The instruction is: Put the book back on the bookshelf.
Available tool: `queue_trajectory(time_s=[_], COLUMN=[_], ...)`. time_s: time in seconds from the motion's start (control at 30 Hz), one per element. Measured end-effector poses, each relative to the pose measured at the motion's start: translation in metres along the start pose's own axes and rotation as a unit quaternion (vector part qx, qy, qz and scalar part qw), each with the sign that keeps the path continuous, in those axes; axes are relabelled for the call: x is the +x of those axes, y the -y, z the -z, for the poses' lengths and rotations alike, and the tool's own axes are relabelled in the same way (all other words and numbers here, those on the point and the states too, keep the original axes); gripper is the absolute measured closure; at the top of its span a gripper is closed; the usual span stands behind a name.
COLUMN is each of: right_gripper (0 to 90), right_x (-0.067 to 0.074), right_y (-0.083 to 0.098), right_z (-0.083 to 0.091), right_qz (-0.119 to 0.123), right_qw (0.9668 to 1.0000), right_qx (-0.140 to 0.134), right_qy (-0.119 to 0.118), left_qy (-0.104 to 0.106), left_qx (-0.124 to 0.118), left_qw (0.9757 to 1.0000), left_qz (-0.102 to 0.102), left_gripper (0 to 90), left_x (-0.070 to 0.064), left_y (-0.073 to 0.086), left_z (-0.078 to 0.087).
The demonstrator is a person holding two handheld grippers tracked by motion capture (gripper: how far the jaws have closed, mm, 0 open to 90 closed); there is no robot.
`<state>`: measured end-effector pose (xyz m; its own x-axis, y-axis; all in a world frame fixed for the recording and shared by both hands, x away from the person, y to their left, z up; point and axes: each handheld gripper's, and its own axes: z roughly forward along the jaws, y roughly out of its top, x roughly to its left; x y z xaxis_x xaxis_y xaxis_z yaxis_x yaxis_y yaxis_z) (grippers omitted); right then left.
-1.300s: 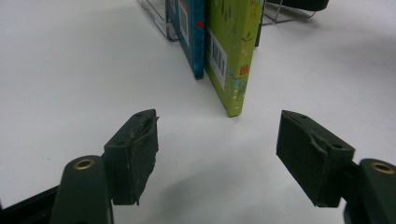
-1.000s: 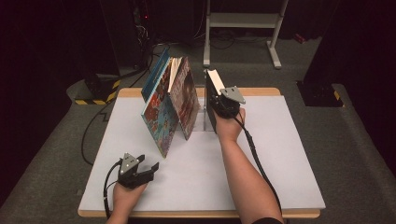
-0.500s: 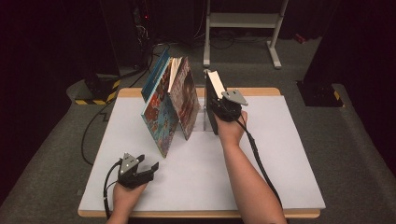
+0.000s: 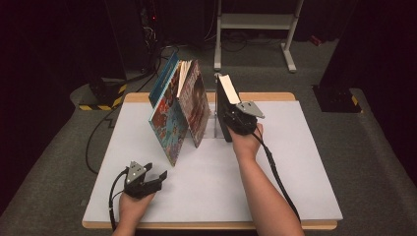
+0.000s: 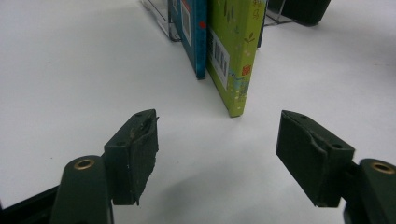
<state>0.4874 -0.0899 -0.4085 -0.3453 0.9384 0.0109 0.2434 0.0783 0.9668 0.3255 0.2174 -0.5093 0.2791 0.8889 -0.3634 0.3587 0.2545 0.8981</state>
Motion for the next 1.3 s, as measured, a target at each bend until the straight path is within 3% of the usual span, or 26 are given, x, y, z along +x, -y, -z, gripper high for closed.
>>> queue_trajectory(time_s=[0.17, 0.37, 0.63, 0.77, 0.97, 1.1, 1.3], right_gripper=[51.5, 52.1, 51.7, 50.9, 48.6, 42.5, 42.2], right_x=[0.004, 0.008, 0.016, 0.016, 0.013, 0.009, -0.001], right_y=[0.001, 0.002, 0.003, 0.003, 0.002, 0.001, 0.007], right_z=[0.001, 0.002, 0.002, 0.001, 0.002, 0.002, 0.011], right_qz=[0.007, 0.021, 0.02, 0.013, -0.002, -0.007, -0.018], right_qw=[0.9996, 0.999, 0.997, 0.9968, 0.9982, 0.9995, 0.9997], right_qx=[-0.007, -0.011, -0.018, -0.017, -0.009, 0.001, 0.007], right_qy=[0.025, 0.038, 0.072, 0.077, 0.059, 0.032, -0.012], left_qy=[0.001, 0.002, 0.003, 0.002, 0.001, 0.001, 0.0], left_qx=[0.0, 0.0, 0.0, 0.0, 0.0, 0.0, 0.0], left_qw=[1.0, 1.0, 1.0, 1.0, 1.0, 1.0, 1.0], left_qz=[0.0, 0.0, 0.0, 0.0, 0.0, 0.0, 0.0], left_gripper=[29.5, 29.5, 29.5, 29.5, 29.5, 29.5, 29.5], left_x=[0.0, 0.0, 0.0, 0.0, 0.0, 0.0, 0.0], left_y=[0.0, 0.0, 0.0, 0.0, 0.0, 0.0, 0.0], left_z=[0.0, 0.0, 0.001, 0.001, 0.0, 0.0, 0.0])
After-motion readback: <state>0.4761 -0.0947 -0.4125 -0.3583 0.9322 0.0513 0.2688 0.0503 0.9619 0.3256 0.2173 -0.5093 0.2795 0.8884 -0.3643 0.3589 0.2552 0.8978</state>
